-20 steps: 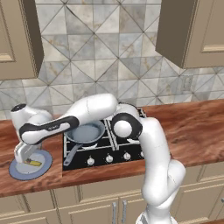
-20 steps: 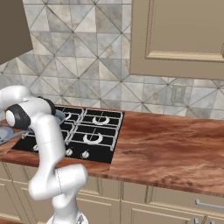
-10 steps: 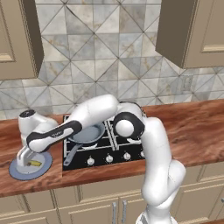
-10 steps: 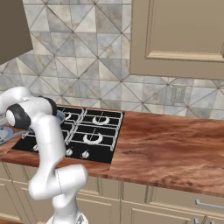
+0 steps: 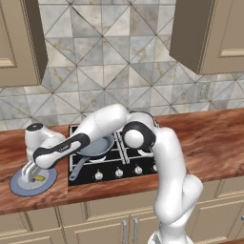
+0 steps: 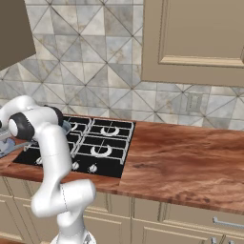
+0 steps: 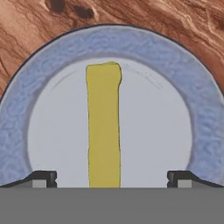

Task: Pick up the butter stick and place it in the pan. Then turn on the burner for the pan.

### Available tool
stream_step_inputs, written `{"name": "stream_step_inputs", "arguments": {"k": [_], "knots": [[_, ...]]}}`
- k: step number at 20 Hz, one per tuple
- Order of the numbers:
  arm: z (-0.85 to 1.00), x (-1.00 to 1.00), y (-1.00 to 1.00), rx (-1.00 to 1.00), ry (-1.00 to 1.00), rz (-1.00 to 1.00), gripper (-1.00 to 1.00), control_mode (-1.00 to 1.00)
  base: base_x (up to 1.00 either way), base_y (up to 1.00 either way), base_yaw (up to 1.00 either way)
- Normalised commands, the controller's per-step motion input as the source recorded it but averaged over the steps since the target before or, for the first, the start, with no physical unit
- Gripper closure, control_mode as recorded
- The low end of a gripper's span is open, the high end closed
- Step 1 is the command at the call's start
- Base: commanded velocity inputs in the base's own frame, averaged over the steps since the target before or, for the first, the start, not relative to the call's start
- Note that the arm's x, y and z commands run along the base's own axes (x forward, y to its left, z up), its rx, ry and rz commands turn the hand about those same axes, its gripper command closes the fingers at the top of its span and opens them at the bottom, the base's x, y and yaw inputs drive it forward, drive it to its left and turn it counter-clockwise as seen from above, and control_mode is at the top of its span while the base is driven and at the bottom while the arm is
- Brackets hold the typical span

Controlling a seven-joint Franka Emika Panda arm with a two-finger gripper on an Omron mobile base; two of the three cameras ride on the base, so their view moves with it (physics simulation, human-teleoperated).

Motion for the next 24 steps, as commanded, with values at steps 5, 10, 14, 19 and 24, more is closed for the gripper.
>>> {"name": "stream_step_inputs", "arguments": {"k": [5, 10, 14, 19, 24], "knots": [[-0.03, 0.03, 0.17, 0.0, 0.07, 0.0, -1.0, -1.0, 0.0, 0.0, 0.0], [-0.07, 0.01, 0.06, 0.0, 0.05, 0.0, -1.0, -1.0, 0.0, 0.0, 0.0], [-0.11, 0.02, 0.02, 0.0, 0.05, 0.0, -1.0, -1.0, 0.0, 0.0, 0.0], [-0.13, 0.03, 0.03, 0.0, 0.04, 0.0, -1.0, -1.0, 0.0, 0.0, 0.0], [-0.19, 0.04, 0.03, 0.0, 0.01, 0.0, -1.0, -1.0, 0.0, 0.0, 0.0]]}}
